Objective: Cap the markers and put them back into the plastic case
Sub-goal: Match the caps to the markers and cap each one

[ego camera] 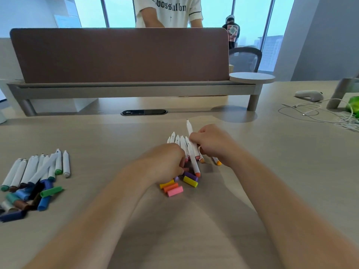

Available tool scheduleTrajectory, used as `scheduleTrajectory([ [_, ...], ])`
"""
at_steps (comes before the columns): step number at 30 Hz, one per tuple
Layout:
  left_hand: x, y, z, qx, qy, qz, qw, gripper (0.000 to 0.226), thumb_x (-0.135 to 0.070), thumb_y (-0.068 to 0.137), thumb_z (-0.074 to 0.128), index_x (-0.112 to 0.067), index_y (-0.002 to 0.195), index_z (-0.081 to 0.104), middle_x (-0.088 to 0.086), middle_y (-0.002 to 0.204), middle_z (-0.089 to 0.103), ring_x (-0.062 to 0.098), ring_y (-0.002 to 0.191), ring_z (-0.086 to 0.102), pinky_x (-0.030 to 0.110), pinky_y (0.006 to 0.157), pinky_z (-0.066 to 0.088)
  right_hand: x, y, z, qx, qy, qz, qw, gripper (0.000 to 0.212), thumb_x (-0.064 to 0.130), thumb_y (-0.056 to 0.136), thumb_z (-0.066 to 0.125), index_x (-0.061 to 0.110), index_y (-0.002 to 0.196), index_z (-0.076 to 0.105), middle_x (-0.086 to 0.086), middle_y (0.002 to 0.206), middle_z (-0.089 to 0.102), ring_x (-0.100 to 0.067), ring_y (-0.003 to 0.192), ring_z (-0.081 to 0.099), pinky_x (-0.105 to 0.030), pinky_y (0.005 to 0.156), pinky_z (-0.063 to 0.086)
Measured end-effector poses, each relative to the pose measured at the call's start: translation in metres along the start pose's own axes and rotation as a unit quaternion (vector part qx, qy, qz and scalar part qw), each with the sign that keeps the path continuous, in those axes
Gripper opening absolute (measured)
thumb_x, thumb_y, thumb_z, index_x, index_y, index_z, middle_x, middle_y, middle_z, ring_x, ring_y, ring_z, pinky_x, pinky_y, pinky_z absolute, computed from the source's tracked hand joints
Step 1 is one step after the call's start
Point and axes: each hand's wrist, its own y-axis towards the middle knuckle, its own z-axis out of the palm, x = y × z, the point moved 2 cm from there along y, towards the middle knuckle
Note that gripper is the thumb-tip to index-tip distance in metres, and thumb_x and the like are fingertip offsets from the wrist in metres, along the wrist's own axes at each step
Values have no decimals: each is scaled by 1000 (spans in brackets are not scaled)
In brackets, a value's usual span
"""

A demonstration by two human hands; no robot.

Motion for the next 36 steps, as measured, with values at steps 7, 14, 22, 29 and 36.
scheduleTrajectory([
  [7,15,-4,-19,-122,-123,-40,984,20,-31,99,53,-14,93,62,3,87,63,14,75,55,19,57,36,3,-3,-1,9,12,-10,1000,29,25,85,59,-3,82,65,-18,70,63,-21,61,54,-35,60,43],
  [14,41,5,-18,-243,-481,-108,835,20,-15,94,59,-20,113,66,-2,81,72,11,55,51,20,51,41,14,-18,0,137,79,-22,987,13,9,92,54,2,101,60,-12,69,61,-12,44,48,-22,45,39],
  [22,52,6,-8,-236,-705,-164,649,12,-11,96,59,-15,102,68,8,83,75,12,56,51,23,49,41,20,-28,10,256,84,-17,963,17,9,95,53,-3,105,57,-12,68,57,-16,47,41,-24,46,36],
  [29,45,5,-10,-229,-689,-154,670,11,-11,95,59,-13,102,67,10,88,76,13,56,51,22,48,39,20,-29,12,255,56,-17,965,17,12,95,56,-1,104,61,-8,67,55,-13,46,44,-23,46,39],
  [36,39,3,-11,-246,-631,-137,723,9,-13,93,61,-15,99,67,9,87,75,14,57,52,25,51,41,19,-26,11,226,51,-20,973,17,15,95,57,3,105,63,-19,87,64,-24,66,54,-24,54,43],
])
